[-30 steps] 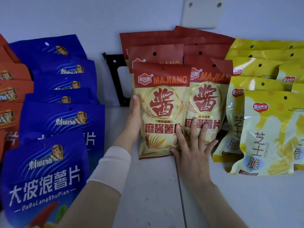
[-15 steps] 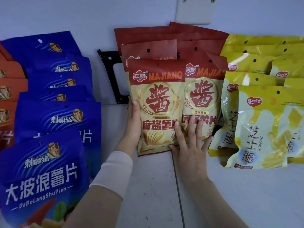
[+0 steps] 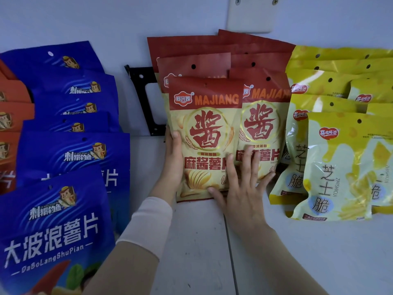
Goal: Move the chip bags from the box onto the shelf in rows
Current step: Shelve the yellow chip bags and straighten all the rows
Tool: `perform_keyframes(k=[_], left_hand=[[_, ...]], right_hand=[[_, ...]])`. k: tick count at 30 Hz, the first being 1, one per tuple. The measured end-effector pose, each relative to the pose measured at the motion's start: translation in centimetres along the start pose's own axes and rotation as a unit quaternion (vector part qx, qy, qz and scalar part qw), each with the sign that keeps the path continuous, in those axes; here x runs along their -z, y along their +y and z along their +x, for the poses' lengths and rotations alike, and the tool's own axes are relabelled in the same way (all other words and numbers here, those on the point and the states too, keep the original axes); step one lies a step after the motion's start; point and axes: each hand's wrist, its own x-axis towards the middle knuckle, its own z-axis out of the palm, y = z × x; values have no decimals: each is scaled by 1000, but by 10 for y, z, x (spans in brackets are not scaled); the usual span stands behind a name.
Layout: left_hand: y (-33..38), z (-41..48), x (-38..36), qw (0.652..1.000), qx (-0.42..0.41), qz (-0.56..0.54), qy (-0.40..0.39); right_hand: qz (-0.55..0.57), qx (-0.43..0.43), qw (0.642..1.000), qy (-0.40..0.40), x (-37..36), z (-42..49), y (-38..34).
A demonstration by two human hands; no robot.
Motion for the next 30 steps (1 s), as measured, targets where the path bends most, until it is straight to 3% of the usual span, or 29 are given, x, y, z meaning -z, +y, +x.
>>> perform_keyframes(k=[14,20,26,30], left_hand=[[22,7,3,999,17,-19,31],[44,15,-9,999,-21,-44,18],[28,17,3,998,51,-8,42],[29,11,-3,997,77,-17,11]], right_hand=[[24,0,1000,4,1,13,5],[41,-14,999,-7,-3,7,8],[29,-10,999,-12,-5,6,11],[25,-5,1000,-9,-7,4,11]])
